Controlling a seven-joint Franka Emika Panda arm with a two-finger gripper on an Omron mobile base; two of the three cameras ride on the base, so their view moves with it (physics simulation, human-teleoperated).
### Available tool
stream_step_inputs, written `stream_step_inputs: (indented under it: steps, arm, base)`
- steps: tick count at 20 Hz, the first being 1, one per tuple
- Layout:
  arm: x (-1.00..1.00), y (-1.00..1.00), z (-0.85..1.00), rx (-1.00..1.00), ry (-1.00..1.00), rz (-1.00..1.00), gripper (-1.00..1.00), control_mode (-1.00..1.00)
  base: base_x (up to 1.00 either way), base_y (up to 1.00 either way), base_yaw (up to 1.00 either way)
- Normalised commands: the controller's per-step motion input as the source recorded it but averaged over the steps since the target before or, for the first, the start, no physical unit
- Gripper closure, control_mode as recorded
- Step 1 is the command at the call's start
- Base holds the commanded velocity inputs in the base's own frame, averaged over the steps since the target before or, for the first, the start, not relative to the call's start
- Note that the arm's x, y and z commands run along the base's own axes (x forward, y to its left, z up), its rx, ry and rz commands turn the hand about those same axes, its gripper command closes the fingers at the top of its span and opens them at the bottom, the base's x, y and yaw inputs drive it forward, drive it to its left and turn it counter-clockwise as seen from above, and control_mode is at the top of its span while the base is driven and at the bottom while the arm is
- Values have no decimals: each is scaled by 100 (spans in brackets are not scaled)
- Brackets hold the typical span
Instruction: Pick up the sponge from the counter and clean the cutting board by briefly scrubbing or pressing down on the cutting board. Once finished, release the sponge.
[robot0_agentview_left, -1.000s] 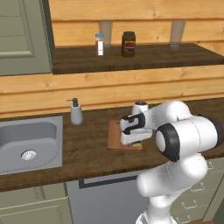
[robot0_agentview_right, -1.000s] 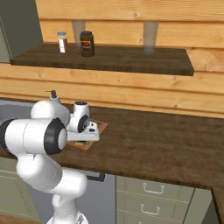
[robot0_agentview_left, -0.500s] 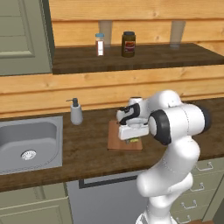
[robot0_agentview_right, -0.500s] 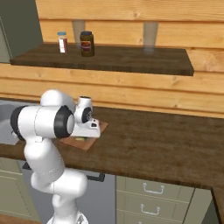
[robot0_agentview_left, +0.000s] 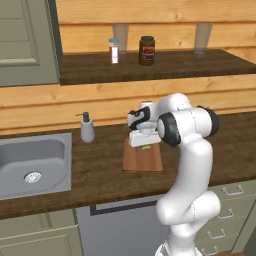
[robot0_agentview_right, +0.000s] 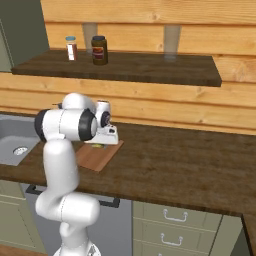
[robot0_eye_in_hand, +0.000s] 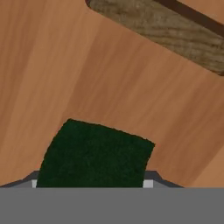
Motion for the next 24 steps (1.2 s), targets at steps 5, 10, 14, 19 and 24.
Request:
stream_step_inputs:
  steps: [5, 10, 14, 19, 24]
  arm:
    - [36, 3, -72, -7, -13, 0, 100, -100]
    - [3, 0, -81, -11, -21, 0, 100, -100]
    - [-45, -1, -67, -7, -21, 0, 100, -100]
    - [-88, -17, -43, -1, -24, 0, 100, -100]
    - [-82, -6, -42, 0, -23, -1, 100, -100]
  base:
    - [0, 0, 0]
    - [0, 0, 0]
    - [0, 0, 0]
    - [0, 0, 0]
    - [0, 0, 0]
